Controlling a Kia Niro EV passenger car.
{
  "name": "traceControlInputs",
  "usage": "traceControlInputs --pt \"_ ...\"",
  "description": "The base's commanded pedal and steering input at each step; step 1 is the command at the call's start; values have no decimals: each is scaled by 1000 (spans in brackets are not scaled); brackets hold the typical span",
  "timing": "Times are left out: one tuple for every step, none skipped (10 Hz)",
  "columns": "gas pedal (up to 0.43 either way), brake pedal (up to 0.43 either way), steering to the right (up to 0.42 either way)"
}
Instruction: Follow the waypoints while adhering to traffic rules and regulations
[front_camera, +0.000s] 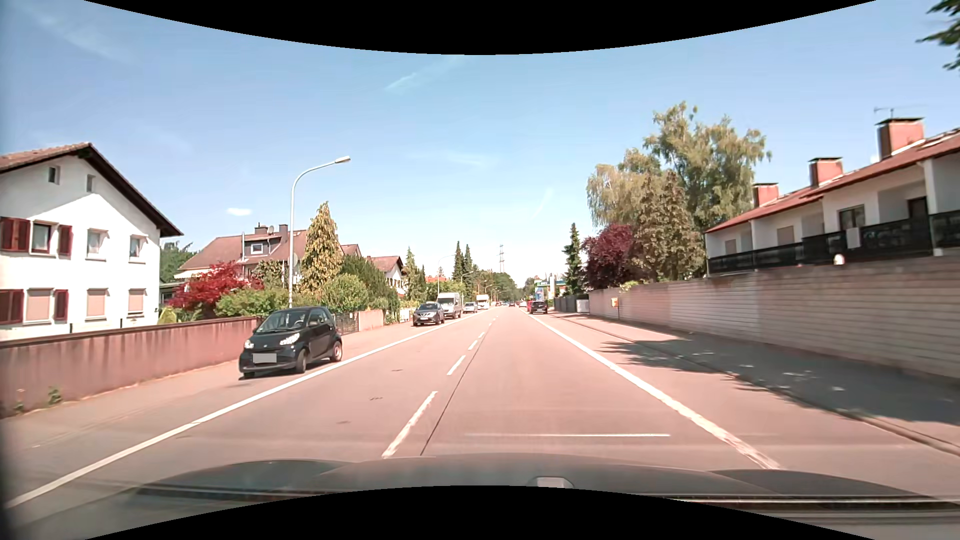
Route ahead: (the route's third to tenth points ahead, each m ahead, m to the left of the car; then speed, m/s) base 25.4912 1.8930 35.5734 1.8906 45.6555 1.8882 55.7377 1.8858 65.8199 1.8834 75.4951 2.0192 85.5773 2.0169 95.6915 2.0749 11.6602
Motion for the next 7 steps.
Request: traceControlInputs --pt "130 0 -1" --pt "130 0 -1" --pt "130 0 -1" --pt "130 0 -1" --pt "130 0 -1" --pt "130 0 -1" --pt "130 0 -2"
